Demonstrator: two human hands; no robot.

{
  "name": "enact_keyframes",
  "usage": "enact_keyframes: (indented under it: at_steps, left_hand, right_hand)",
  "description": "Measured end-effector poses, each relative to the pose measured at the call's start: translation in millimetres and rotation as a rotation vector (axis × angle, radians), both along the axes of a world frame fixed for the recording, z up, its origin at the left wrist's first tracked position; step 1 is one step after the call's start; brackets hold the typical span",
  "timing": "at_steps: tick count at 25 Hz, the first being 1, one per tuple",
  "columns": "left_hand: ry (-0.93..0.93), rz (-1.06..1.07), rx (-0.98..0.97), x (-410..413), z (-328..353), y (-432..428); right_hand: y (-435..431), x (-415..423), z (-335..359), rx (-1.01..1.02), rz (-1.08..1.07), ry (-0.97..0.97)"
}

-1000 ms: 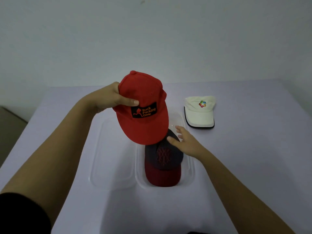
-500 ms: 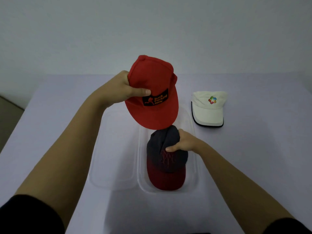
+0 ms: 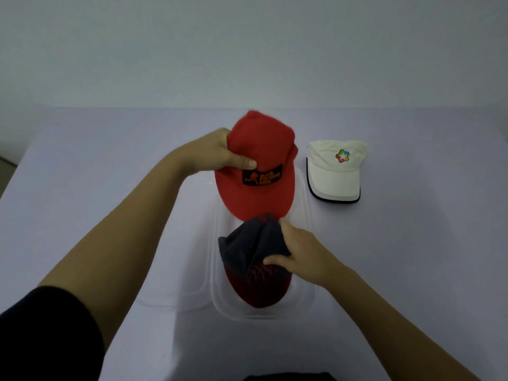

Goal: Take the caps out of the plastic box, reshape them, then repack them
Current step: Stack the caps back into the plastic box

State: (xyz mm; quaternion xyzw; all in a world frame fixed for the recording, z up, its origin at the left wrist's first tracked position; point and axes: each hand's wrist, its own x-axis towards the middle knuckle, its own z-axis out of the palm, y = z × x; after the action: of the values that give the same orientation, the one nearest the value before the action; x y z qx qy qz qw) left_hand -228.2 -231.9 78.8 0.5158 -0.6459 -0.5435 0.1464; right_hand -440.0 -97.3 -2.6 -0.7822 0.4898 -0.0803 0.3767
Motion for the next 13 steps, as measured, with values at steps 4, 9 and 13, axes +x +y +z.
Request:
enact_keyframes:
  at_steps: [4, 9, 13]
  left_hand:
    - [-0.099, -0.174, 0.199, -13.7, -42.2, 2.4]
    - [-0.069, -0.265, 0.432, -21.3, -71.7, 9.6]
    - [0.005, -0.233, 0.579, -26.5, -88.9, 18.6]
  right_hand:
    - [8.8, 2.3, 5.1, -0.081, 0.031, 0.042]
    - [-7.8, -8.5, 17.3, 0.082, -0.055, -0.086]
    - [-23.3, -14.1, 11.4, 0.232, -0.047, -0.104]
